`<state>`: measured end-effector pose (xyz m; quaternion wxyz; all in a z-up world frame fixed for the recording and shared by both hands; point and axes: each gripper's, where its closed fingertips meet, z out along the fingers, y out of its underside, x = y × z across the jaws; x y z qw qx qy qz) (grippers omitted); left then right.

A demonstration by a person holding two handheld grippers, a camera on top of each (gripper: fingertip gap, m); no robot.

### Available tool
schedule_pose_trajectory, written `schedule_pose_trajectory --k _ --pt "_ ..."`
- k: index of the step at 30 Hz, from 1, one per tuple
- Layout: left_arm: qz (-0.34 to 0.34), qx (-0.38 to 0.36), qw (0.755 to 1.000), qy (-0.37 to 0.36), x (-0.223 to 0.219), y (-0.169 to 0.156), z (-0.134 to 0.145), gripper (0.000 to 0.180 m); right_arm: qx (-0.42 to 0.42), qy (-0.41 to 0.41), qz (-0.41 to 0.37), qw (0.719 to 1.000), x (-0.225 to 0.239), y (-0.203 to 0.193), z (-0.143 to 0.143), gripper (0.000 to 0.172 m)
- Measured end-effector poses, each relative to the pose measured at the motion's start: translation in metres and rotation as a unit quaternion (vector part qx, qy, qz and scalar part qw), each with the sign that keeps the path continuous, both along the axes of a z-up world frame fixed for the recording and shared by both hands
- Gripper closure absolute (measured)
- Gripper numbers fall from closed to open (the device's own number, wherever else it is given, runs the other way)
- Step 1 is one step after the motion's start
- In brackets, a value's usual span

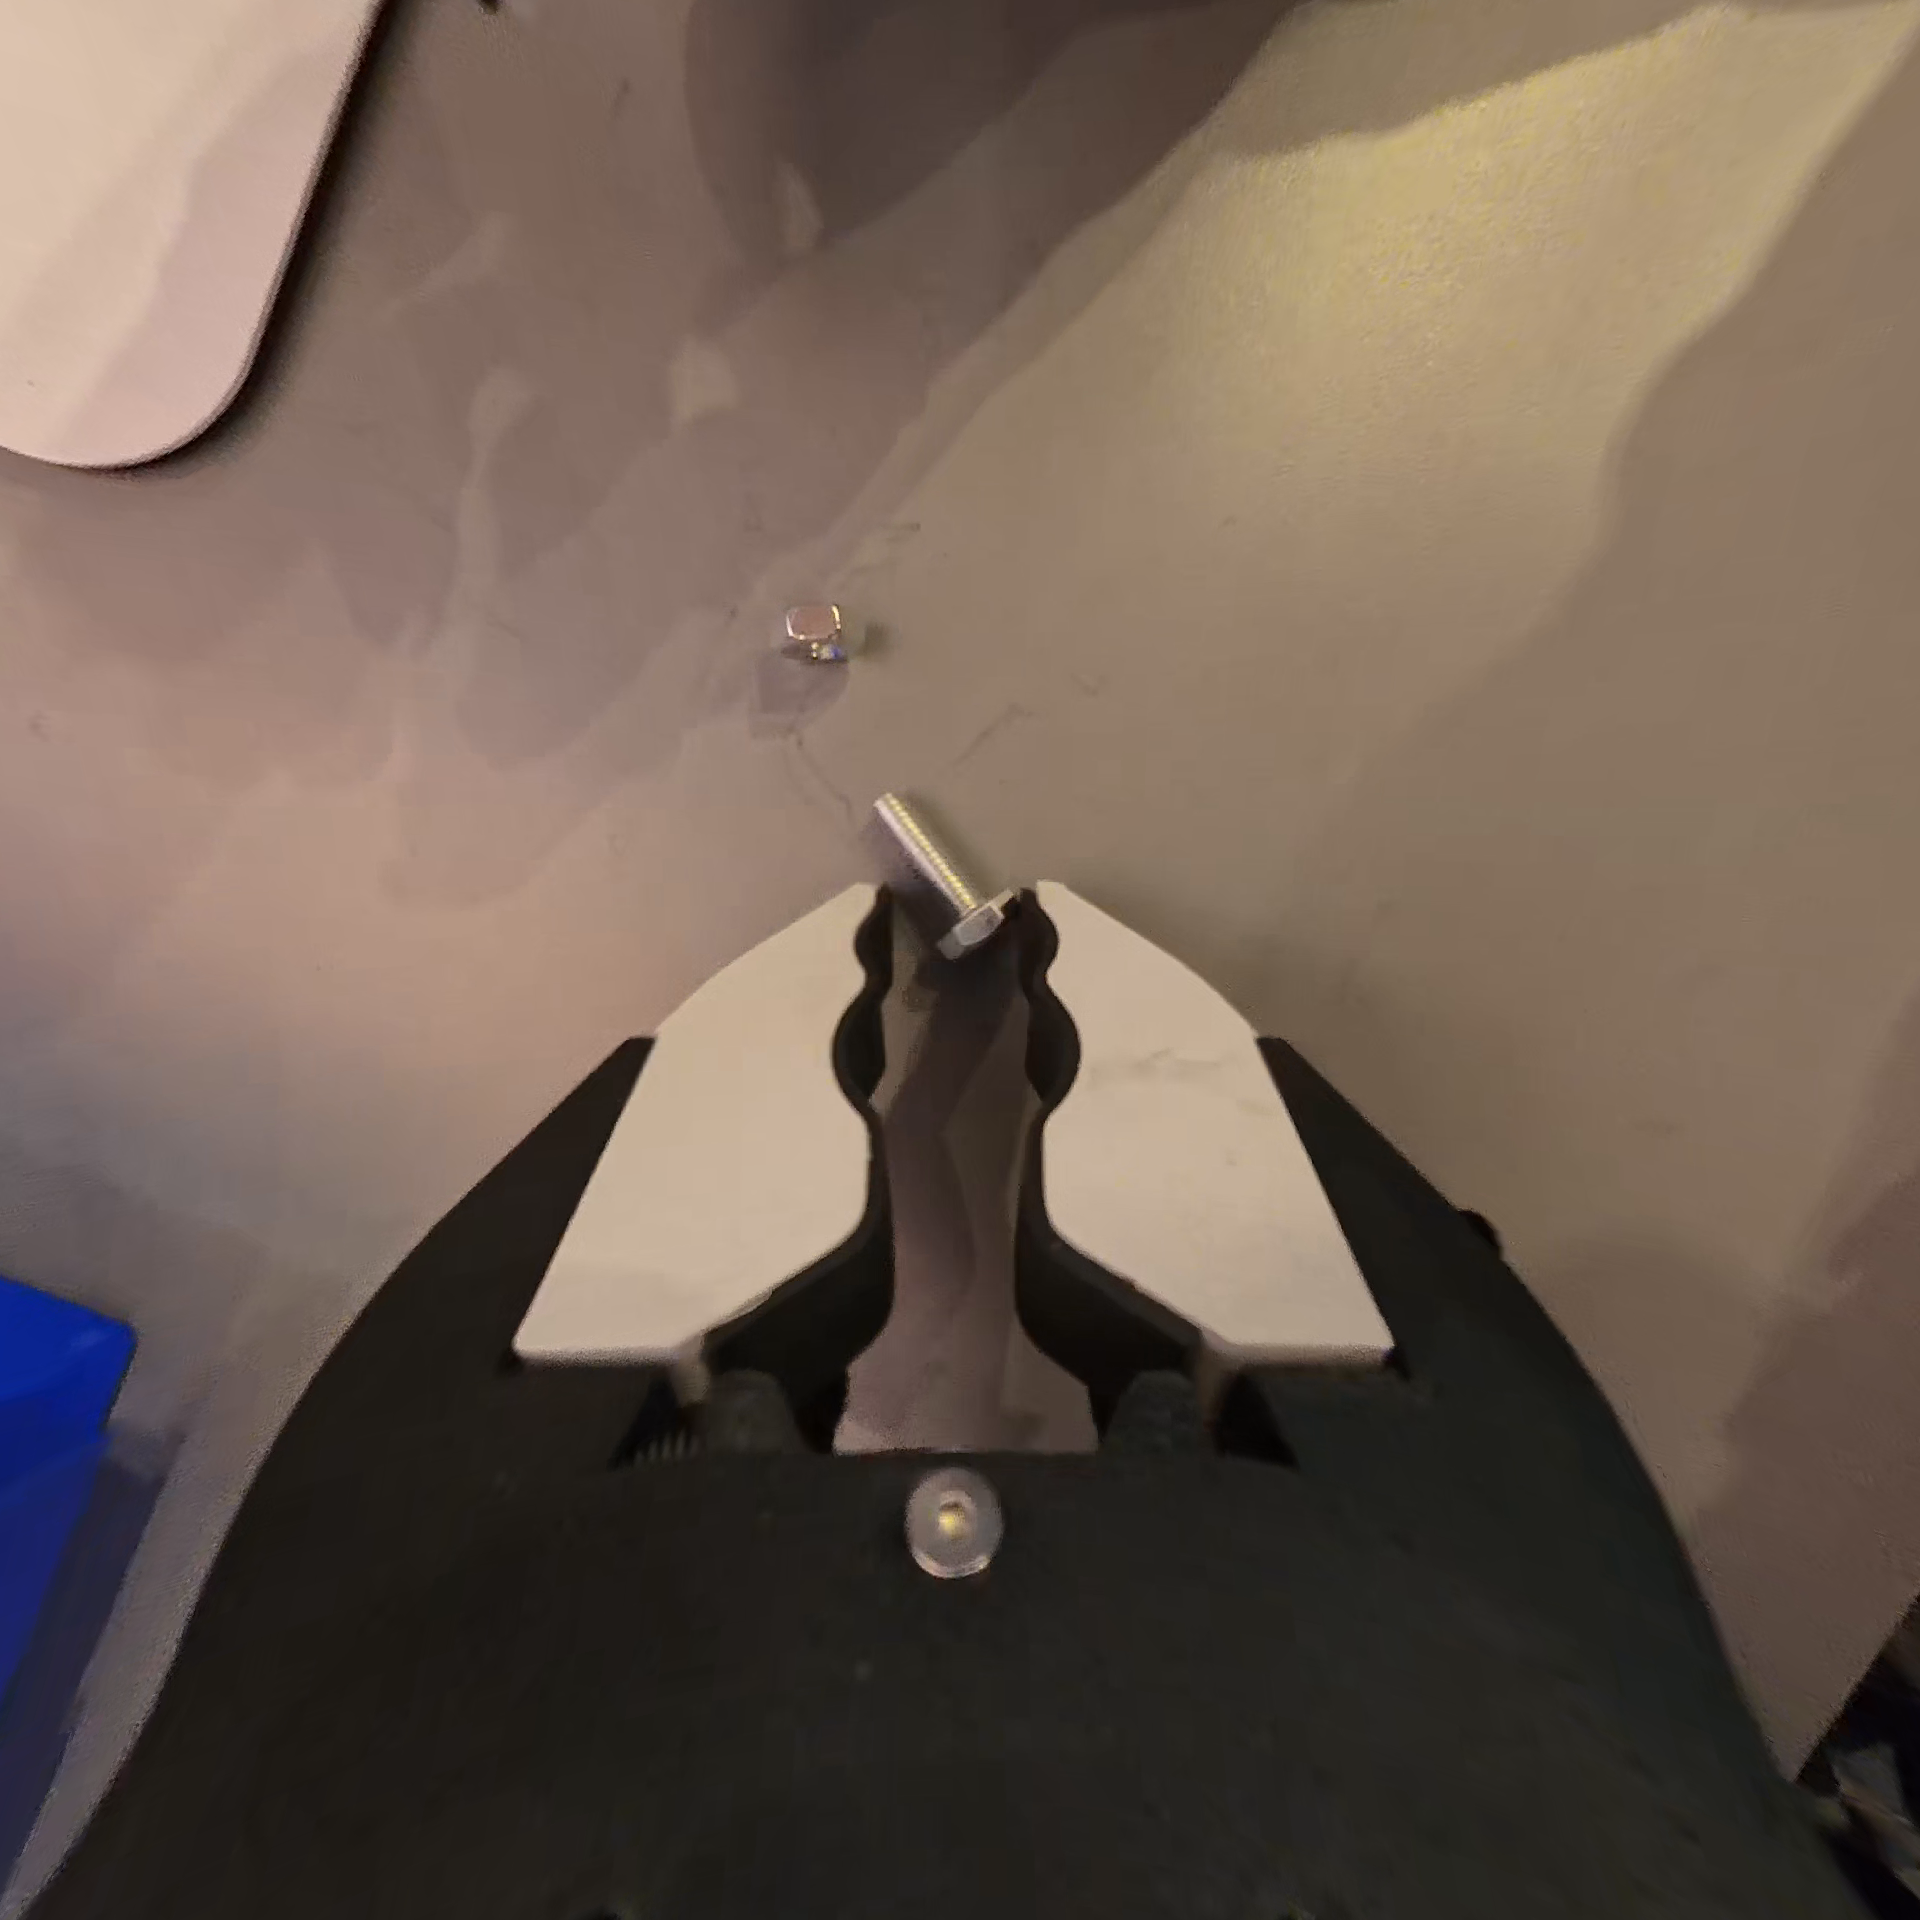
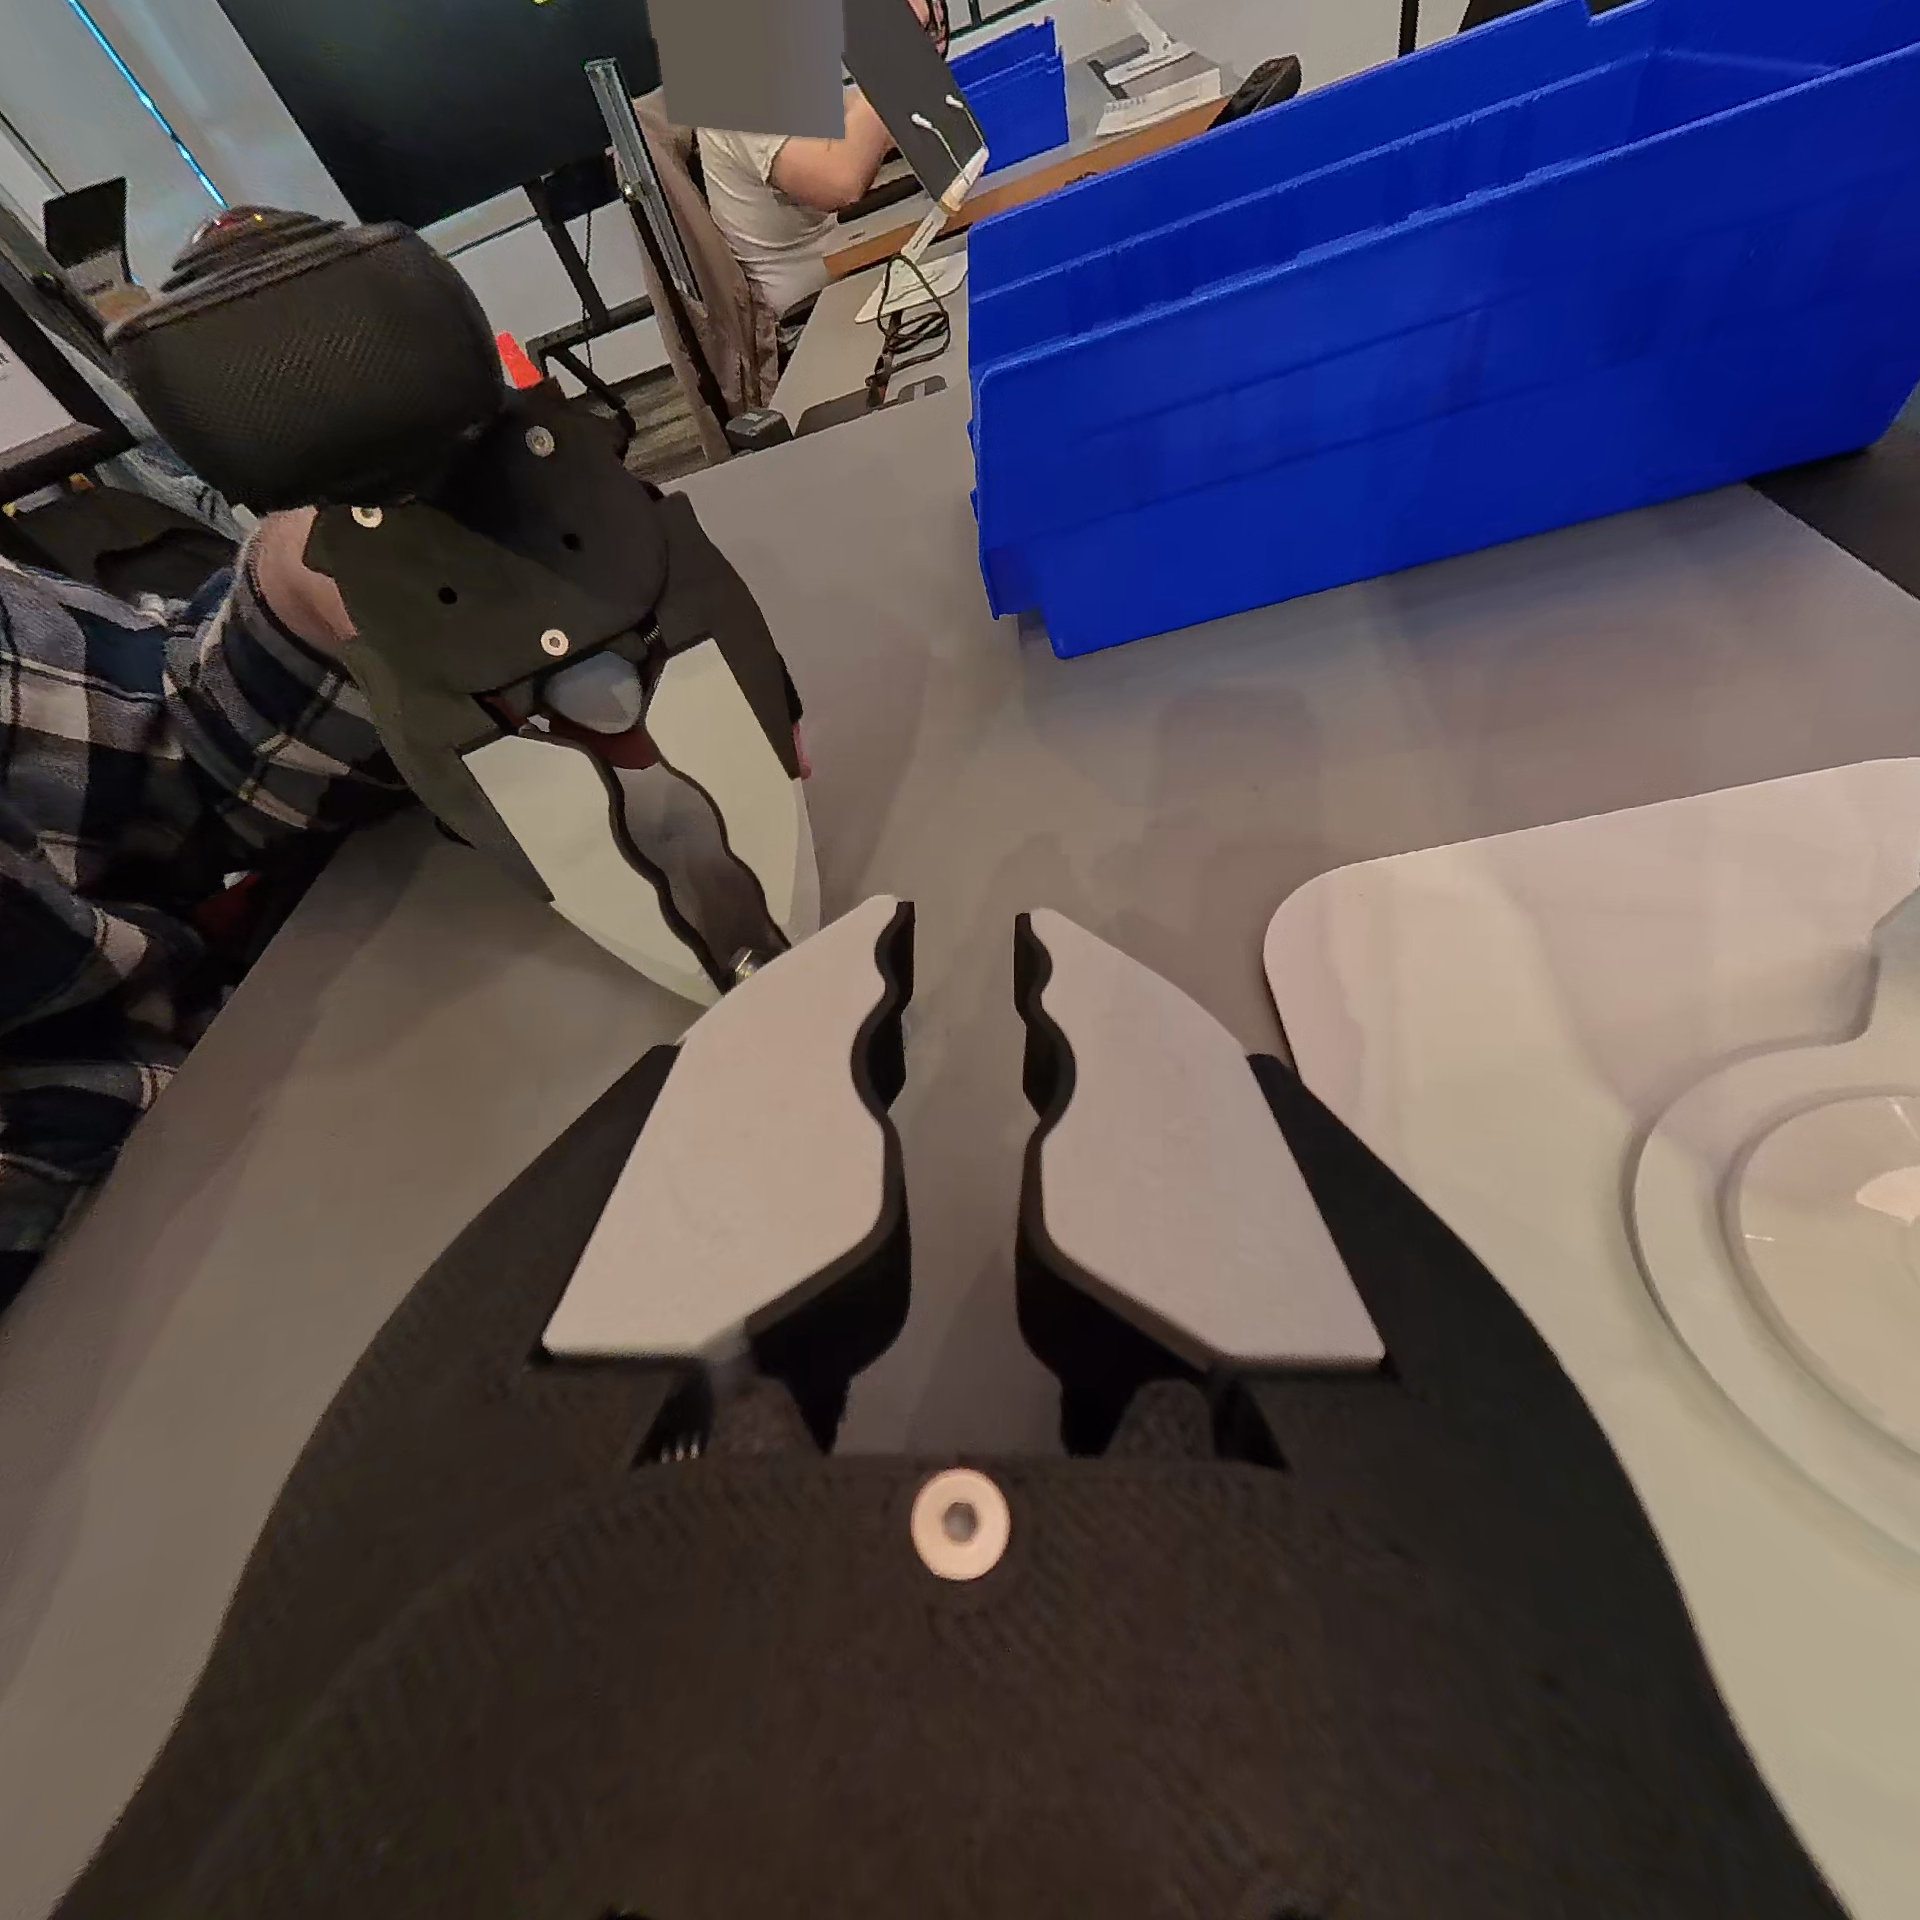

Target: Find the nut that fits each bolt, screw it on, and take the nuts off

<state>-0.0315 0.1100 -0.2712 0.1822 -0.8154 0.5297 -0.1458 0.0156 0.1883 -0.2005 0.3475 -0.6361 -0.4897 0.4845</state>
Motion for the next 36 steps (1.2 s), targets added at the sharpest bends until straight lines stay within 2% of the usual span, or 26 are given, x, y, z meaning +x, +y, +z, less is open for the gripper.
schedule_pose_trajectory --k 5,13,20,26,29,36 --pt "-0.002 -0.004 1.0 -0.007 0.002 -0.001 0.0 0.165 0.002 -0.003 0.001 1.0 0.0 -0.001 -0.001 0.153" --pt "-0.011 0.01 1.0 -0.013 0.002 0.002 0.001 0.166 0.009 -0.007 0.003 1.0 -0.001 -0.002 -0.002 0.153" --pt "0.002 0.081 0.995 -0.064 0.002 0.018 0.03 0.166 0.014 0.001 0.01 1.0 0.0 -0.005 0.001 0.151" --pt "0.002 0.194 0.973 -0.128 0.014 0.036 0.058 0.166 -0.017 0.066 0.034 0.997 -0.001 -0.015 0.019 0.15" --pt "0.006 0.217 0.96 -0.178 0.025 0.039 0.067 0.166 -0.056 0.101 0.038 0.993 -0.003 -0.018 0.027 0.15" --pt "0.009 0.292 0.93 -0.223 0.04 0.041 0.088 0.166 -0.091 0.122 0.039 0.988 -0.006 -0.02 0.031 0.151"
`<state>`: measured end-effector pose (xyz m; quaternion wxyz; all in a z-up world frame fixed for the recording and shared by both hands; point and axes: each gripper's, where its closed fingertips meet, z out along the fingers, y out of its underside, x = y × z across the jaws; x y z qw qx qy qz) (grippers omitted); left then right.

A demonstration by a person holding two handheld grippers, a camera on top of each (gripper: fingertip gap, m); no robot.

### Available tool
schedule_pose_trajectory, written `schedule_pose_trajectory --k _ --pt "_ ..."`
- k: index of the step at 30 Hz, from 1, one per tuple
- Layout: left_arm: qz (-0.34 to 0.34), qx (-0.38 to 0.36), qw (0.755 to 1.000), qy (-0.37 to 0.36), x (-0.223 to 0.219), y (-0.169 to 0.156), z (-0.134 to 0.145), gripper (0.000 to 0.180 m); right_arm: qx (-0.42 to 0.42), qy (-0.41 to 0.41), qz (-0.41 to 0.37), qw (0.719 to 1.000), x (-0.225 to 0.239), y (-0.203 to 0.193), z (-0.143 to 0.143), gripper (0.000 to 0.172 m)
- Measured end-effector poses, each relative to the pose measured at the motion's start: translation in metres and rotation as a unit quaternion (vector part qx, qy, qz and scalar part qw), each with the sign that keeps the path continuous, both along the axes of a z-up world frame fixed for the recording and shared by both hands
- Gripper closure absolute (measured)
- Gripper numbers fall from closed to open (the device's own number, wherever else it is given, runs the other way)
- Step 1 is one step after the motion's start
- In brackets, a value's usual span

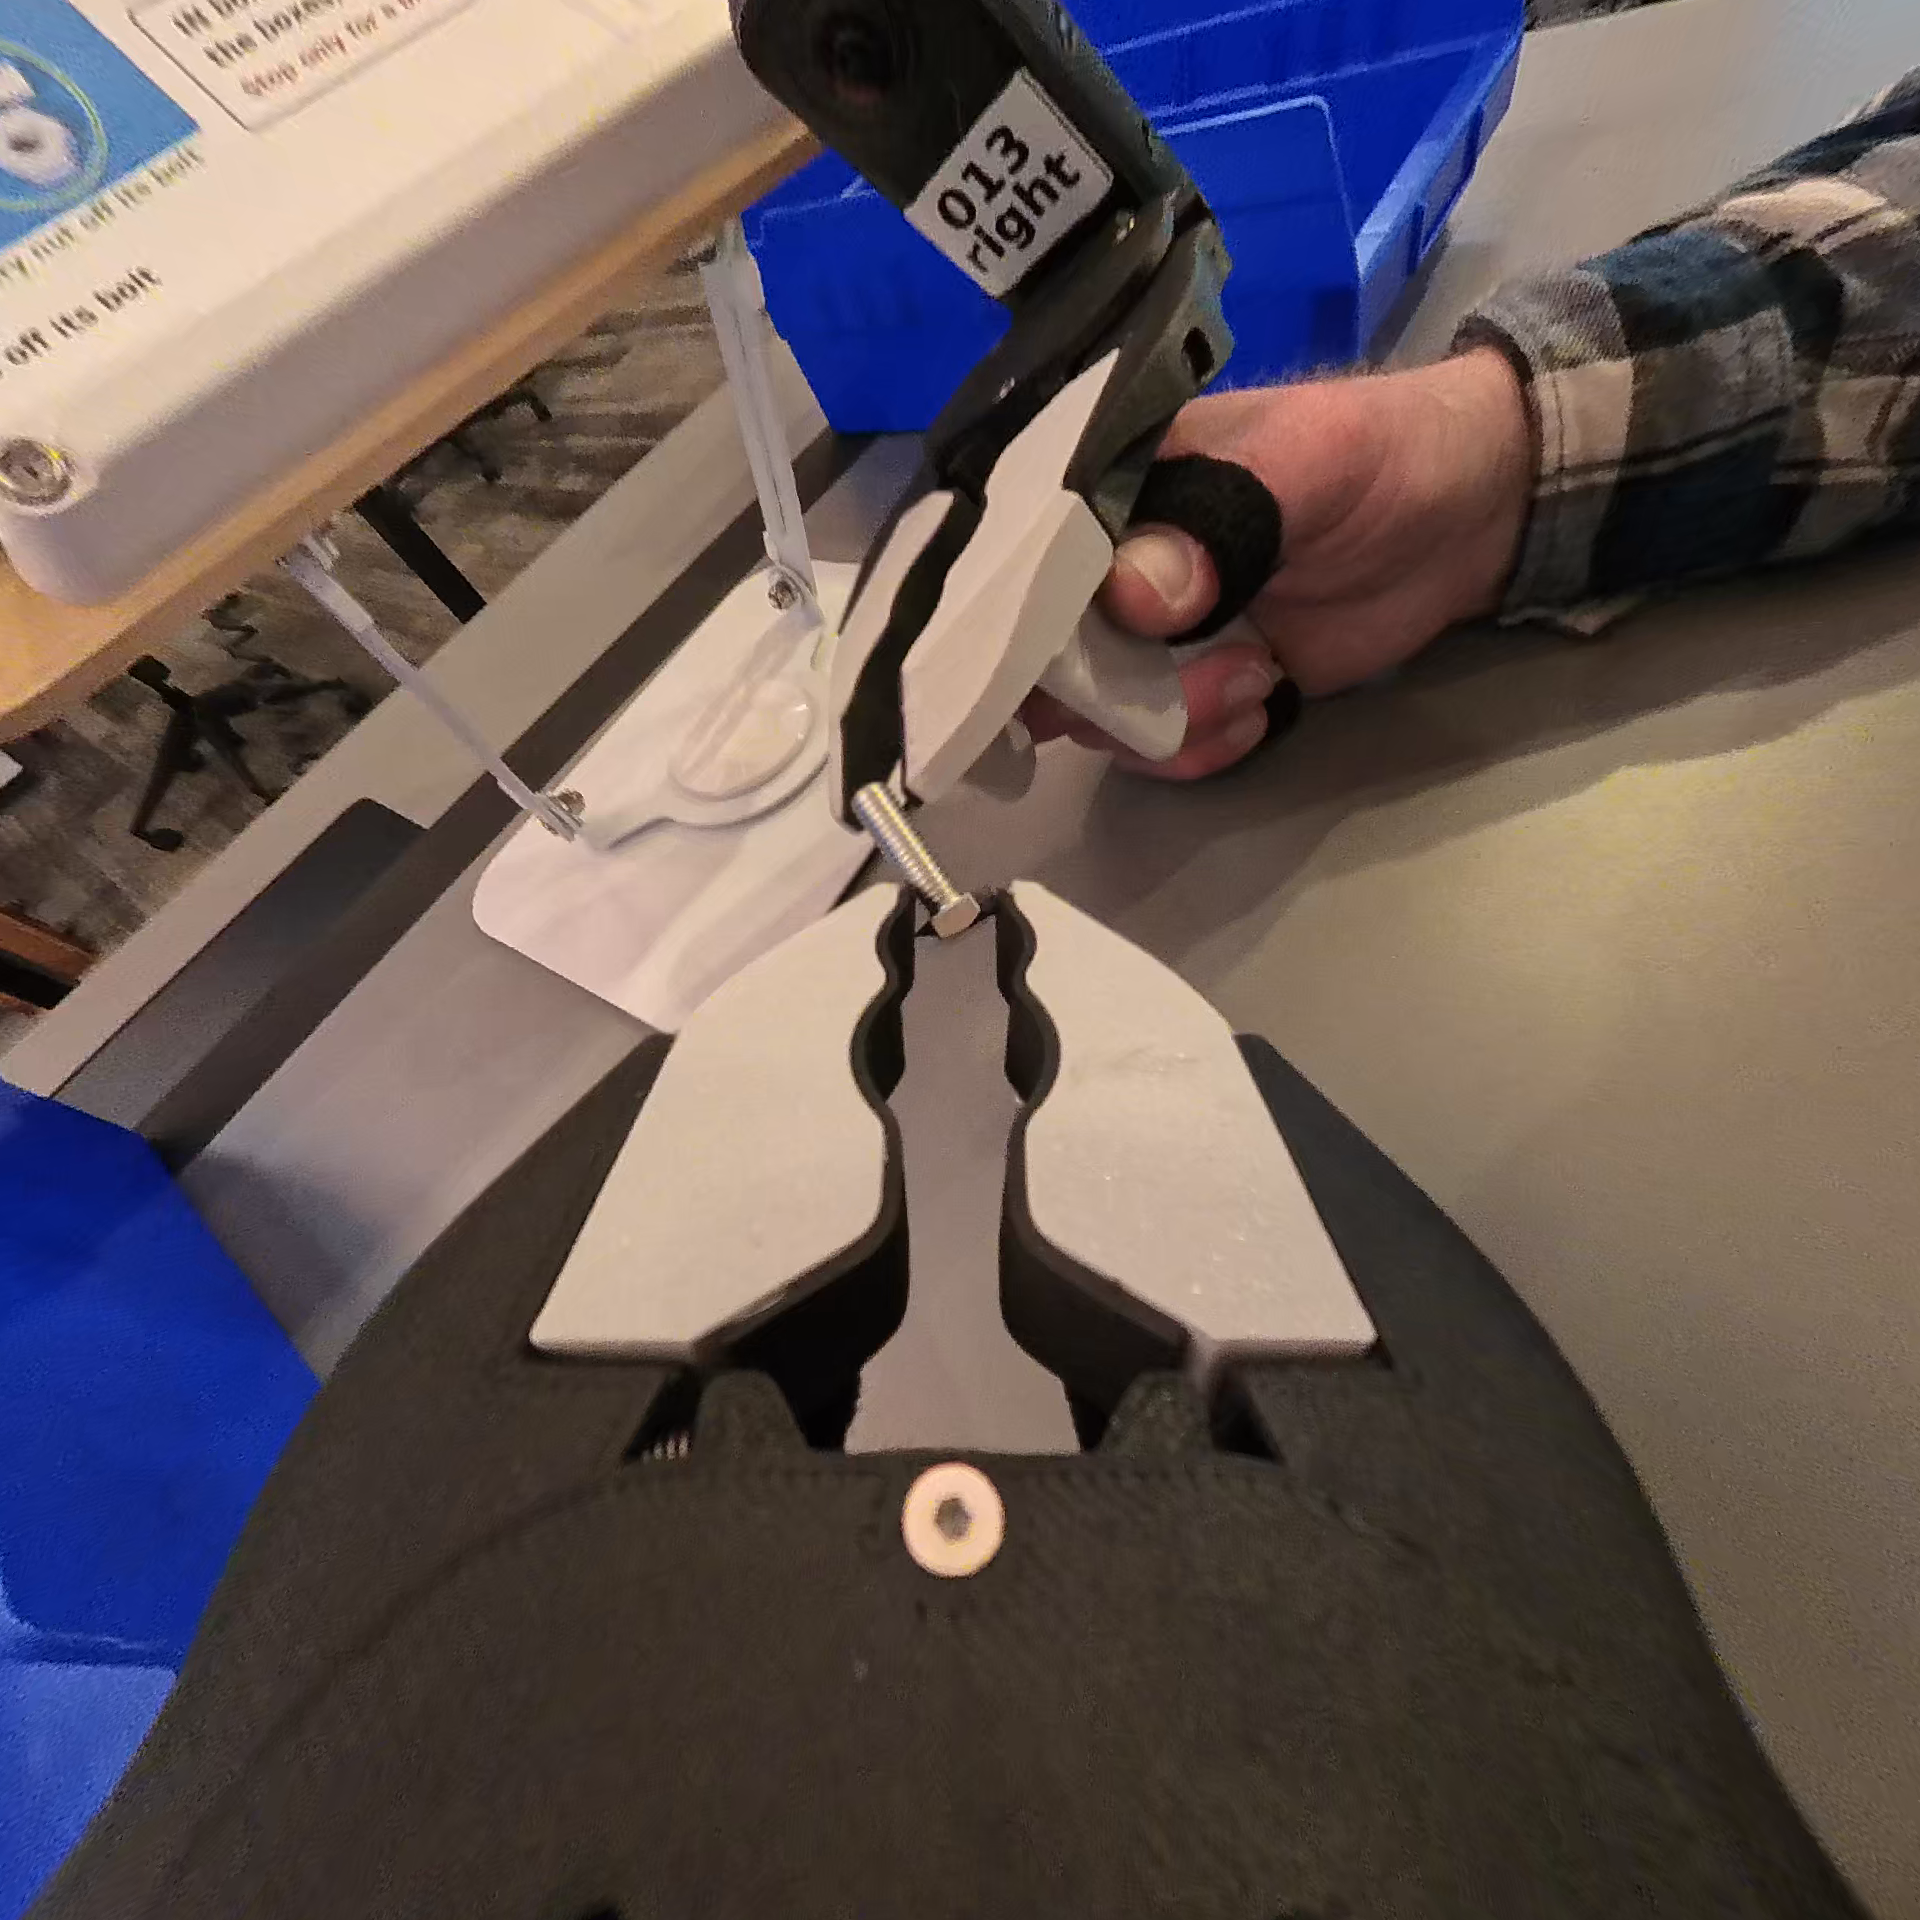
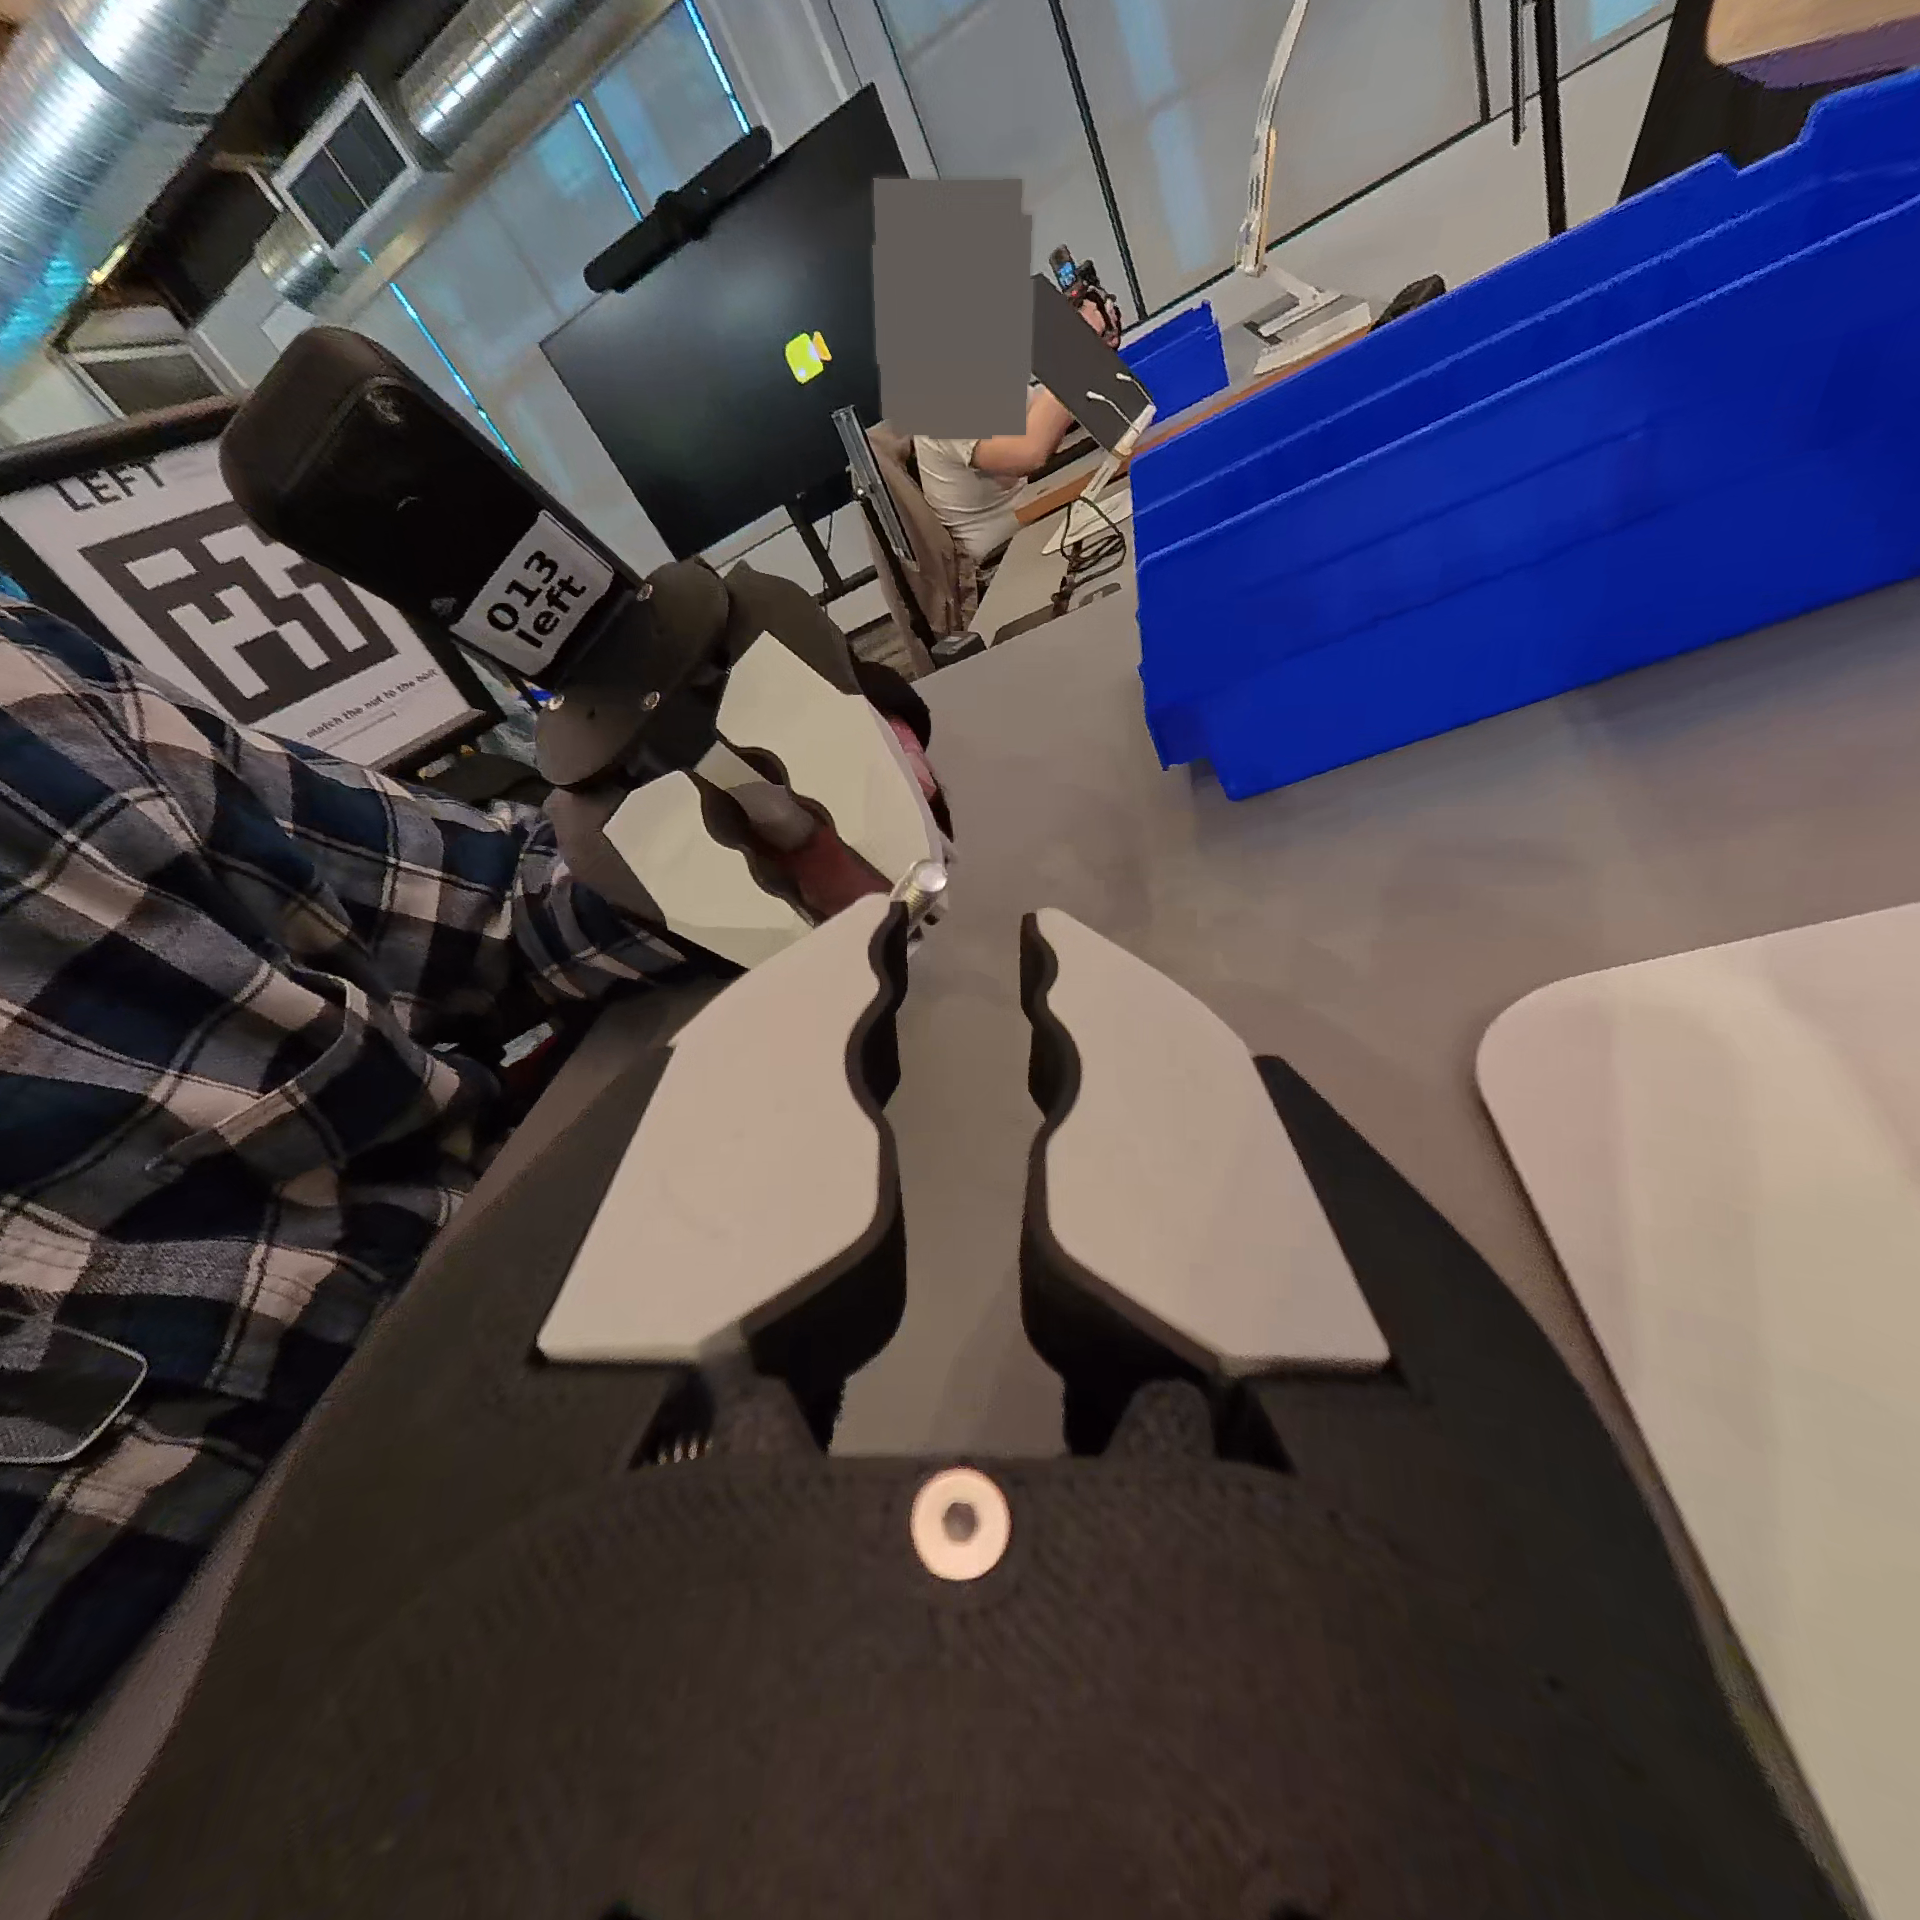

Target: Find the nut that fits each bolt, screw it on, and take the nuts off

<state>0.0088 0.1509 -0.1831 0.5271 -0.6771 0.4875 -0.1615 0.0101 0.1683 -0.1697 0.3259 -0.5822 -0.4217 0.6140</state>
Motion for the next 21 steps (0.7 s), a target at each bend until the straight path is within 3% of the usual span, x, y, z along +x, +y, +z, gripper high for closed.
schedule_pose_trajectory --k 13,21 --pt "0.002 0.013 0.999 -0.044 0.005 0.003 0.007 0.166 -0.024 0.052 0.025 0.998 -0.001 -0.01 0.012 0.152" --pt "-0.008 0.003 0.999 -0.037 0.012 0.001 0.001 0.167 -0.012 0.056 0.016 0.998 -0.001 -0.01 0.013 0.164"
